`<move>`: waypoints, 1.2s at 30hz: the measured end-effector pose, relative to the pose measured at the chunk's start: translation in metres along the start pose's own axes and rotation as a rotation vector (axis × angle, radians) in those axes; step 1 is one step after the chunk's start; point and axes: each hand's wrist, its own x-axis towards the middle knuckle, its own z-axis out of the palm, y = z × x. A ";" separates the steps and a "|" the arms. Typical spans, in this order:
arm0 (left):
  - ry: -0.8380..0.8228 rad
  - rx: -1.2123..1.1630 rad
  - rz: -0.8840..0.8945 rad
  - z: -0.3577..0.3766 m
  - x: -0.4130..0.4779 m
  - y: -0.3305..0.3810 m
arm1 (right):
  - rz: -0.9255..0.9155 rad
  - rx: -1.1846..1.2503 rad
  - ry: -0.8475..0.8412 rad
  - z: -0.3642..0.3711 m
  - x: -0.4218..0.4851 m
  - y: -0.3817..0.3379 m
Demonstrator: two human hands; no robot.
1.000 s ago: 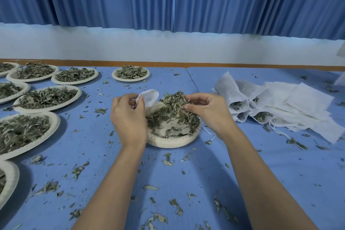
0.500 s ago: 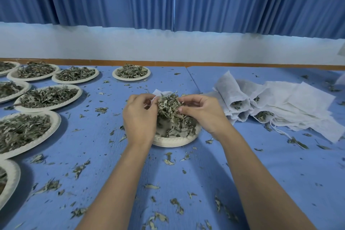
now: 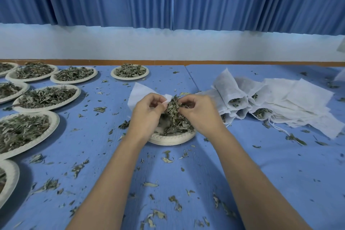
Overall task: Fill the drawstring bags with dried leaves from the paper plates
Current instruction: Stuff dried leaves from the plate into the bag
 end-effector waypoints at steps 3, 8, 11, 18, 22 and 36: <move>-0.038 0.045 -0.015 0.003 -0.002 0.001 | -0.053 -0.061 -0.002 0.005 -0.002 -0.004; -0.084 0.121 0.059 0.000 -0.001 0.005 | -0.029 -0.034 0.067 0.007 0.000 -0.005; -0.053 0.067 0.020 -0.002 -0.002 0.005 | 0.047 0.063 0.022 0.002 0.001 -0.003; 0.051 0.056 -0.003 -0.006 0.002 0.000 | 0.150 0.319 -0.111 0.006 -0.001 -0.003; 0.109 0.135 0.068 -0.002 0.003 -0.005 | 0.151 0.307 -0.082 0.011 0.000 -0.002; 0.056 0.020 0.120 -0.002 0.004 -0.004 | -0.084 -0.040 0.146 0.016 -0.004 -0.001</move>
